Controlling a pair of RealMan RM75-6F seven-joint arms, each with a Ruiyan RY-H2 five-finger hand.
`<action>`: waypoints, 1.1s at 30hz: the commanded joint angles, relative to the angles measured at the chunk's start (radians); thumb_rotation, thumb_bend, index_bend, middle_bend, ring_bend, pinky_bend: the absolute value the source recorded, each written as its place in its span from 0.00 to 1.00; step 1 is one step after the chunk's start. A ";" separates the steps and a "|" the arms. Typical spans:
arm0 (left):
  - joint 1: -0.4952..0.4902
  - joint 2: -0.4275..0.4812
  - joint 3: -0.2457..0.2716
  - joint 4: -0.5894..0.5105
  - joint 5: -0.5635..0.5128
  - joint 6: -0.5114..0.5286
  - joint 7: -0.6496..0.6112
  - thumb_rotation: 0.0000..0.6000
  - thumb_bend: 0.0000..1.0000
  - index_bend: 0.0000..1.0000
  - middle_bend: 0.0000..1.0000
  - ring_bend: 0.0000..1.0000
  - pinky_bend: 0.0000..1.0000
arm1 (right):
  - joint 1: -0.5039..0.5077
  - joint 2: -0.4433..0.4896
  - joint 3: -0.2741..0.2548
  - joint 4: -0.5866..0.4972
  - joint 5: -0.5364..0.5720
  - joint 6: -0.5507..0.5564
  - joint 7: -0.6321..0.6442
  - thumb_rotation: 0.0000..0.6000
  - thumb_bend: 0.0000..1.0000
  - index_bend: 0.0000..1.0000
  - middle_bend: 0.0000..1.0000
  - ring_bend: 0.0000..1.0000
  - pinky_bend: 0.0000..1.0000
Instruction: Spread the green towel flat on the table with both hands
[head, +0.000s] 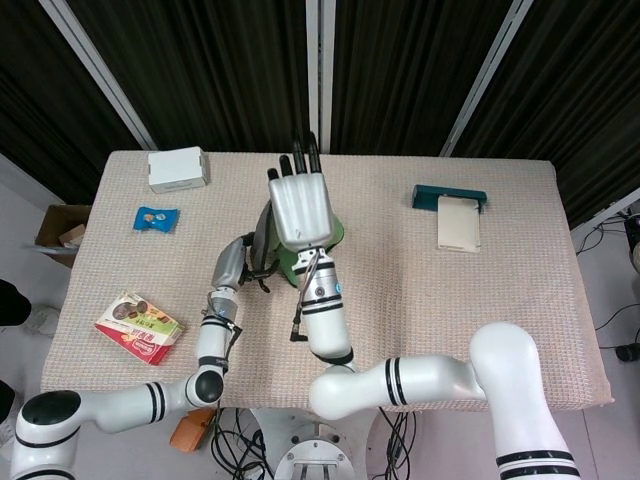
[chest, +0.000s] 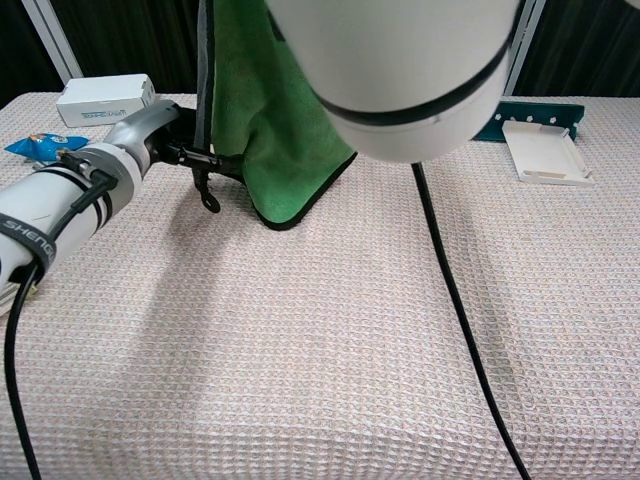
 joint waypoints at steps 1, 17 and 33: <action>0.042 0.024 0.026 -0.004 0.080 0.012 -0.057 1.00 0.47 0.64 0.50 0.34 0.24 | -0.056 0.046 -0.026 -0.072 -0.021 -0.007 0.044 1.00 0.58 0.85 0.32 0.03 0.00; 0.098 0.397 0.006 -0.273 0.230 0.008 -0.004 1.00 0.52 0.73 0.55 0.38 0.27 | -0.276 0.298 -0.101 -0.229 -0.174 -0.110 0.328 1.00 0.58 0.84 0.32 0.04 0.00; 0.111 0.265 0.100 -0.070 0.406 0.207 -0.016 1.00 0.52 0.69 0.54 0.37 0.25 | -0.421 0.348 -0.253 0.022 -0.490 -0.313 0.895 1.00 0.54 0.83 0.35 0.05 0.00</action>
